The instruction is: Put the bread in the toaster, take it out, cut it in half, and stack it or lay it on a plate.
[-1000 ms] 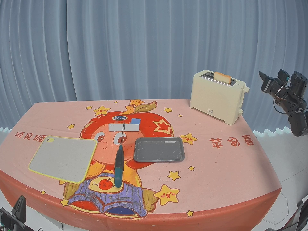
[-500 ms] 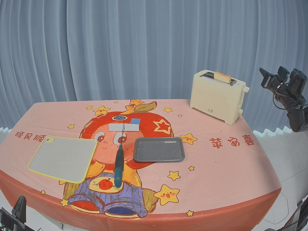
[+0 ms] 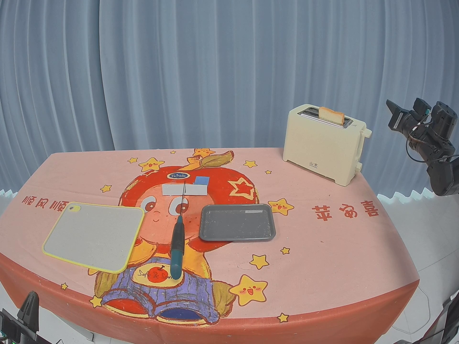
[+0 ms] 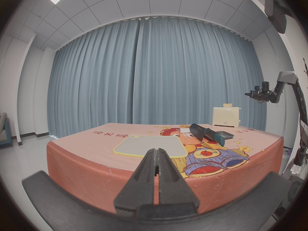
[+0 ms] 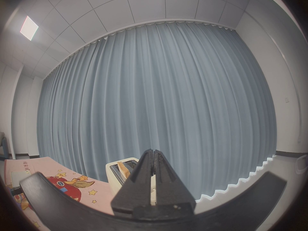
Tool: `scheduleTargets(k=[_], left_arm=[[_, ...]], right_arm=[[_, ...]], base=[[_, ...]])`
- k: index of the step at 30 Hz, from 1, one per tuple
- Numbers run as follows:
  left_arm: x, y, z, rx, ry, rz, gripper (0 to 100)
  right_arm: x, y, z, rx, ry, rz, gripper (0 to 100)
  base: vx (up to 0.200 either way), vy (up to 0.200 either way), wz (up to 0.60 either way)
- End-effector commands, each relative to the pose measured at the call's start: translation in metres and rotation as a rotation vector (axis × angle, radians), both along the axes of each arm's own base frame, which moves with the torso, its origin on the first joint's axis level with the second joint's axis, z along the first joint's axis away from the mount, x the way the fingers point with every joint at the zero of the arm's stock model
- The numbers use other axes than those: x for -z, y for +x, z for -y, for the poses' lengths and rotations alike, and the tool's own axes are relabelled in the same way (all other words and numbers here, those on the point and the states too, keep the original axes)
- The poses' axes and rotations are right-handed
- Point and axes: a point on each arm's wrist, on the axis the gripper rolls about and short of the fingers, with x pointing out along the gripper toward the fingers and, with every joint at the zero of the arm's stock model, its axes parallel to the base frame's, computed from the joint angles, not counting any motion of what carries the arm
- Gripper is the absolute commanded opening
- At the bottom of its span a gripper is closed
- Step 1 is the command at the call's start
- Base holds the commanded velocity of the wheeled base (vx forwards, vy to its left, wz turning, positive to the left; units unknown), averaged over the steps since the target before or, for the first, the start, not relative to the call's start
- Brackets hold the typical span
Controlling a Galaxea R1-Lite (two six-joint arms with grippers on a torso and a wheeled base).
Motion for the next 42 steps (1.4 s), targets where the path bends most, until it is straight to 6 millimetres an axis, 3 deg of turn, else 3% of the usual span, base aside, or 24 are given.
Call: scheduleTargets(k=[1,25,32,42], left_arm=[[0.005,0.001,0.0,-0.001,-0.001,-0.013,0],[0.005,0.001,0.0,-0.001,-0.001,-0.013,0],[0.005,0.001,0.0,-0.001,-0.001,-0.013,0],[0.005,0.001,0.0,-0.001,-0.001,-0.013,0]], right_arm=[[0.0,0.001,-0.003,-0.007,-0.001,-0.002,0],[-0.006,0.016,0.01,0.008,-0.006,0.041,0],[0.009,0.023,0.01,-0.039,-0.008,0.0,0],[0.064,0.037,0.017,-0.093,-0.003,-0.142,0]], base=[[0.0,0.0,0.0],[0.0,0.0,0.0],[0.0,0.0,0.0],[0.0,0.0,0.0]])
